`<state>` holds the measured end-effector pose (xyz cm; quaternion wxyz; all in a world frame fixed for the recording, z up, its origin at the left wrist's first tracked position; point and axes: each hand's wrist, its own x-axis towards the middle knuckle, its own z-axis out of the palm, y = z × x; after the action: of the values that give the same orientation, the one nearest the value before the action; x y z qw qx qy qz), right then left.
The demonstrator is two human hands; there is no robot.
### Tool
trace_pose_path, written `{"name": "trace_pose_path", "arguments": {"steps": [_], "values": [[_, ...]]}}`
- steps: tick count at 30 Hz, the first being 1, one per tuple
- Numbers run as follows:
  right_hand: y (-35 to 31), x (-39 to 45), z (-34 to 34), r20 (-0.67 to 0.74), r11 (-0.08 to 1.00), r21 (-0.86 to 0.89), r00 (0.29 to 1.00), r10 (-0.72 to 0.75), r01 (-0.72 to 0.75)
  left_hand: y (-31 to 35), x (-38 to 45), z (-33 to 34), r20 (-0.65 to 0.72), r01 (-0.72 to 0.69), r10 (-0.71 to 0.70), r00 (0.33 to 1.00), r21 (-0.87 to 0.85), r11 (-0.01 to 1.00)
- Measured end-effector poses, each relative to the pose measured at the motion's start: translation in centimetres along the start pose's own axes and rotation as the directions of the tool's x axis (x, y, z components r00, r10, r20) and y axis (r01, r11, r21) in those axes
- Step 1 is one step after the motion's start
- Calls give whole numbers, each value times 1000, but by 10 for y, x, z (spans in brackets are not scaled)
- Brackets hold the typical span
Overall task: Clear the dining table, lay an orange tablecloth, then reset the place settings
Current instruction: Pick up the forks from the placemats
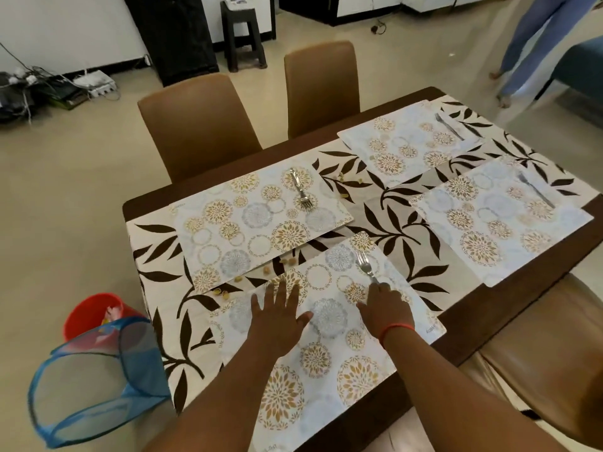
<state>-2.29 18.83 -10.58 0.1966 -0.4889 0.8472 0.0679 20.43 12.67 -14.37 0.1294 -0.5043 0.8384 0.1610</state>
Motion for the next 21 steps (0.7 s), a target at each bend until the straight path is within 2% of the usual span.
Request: {"name": "trace_pose_path", "arguments": {"steps": [3,7,16,21], "values": [[5,20,-2,-57,999,-26,998,27,-29,10,10,-4,24,11,-11,1000,-6,1000],[11,34,4,-65,999,-3,997,35,-35,21,12,2,67,26,-25,997,-15,1000],[27,50,11,-12,978,206,1000,-18,20,43,22,-7,74,1,-3,997,20,1000],[32,45,5,-32,949,314,999,40,-27,55,17,-20,46,-27,26,999,39,999]]}}
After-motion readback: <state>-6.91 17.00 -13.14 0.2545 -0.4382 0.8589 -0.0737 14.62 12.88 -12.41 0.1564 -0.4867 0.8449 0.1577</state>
